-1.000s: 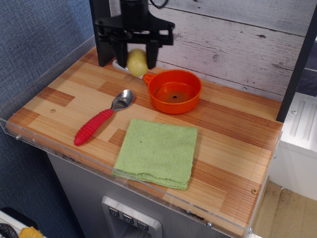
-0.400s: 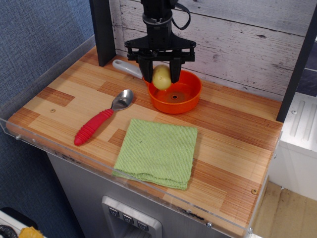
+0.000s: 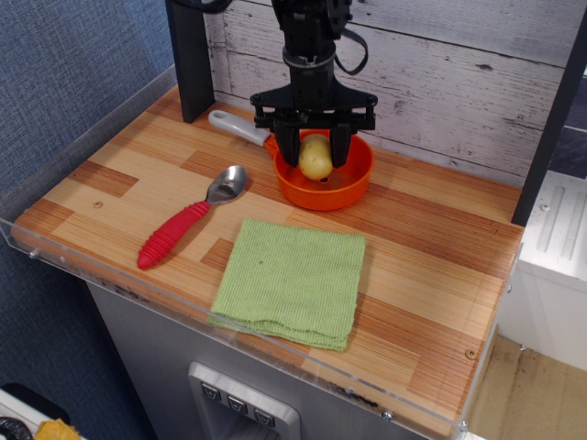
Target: Place the potato inside the pot
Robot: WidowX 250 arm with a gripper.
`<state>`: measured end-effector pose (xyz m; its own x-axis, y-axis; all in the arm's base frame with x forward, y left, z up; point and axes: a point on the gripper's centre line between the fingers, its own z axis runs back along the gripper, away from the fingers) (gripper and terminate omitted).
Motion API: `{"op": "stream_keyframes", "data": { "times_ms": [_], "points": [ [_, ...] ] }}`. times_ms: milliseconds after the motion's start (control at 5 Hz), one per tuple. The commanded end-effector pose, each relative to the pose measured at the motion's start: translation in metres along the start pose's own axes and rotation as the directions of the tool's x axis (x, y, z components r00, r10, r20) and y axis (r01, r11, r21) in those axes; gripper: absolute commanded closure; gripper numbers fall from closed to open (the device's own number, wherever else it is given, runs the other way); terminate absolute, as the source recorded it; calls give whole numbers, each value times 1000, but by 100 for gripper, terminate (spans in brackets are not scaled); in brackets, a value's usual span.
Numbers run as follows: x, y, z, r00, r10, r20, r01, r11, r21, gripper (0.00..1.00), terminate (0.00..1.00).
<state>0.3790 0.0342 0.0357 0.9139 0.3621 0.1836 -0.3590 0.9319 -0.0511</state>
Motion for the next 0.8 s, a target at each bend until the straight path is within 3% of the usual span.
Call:
{"op": "stream_keyframes", "data": {
  "times_ms": [0,400,600],
  "points": [
    [7,-5,11,999,-10,46,11,1000,-18,100,0],
    [8,-5,10,999,-10,39,11,1000,-15,100,0],
    [7,-4,14,999,-10,37,11,1000,-17,0,0]
  ]
}}
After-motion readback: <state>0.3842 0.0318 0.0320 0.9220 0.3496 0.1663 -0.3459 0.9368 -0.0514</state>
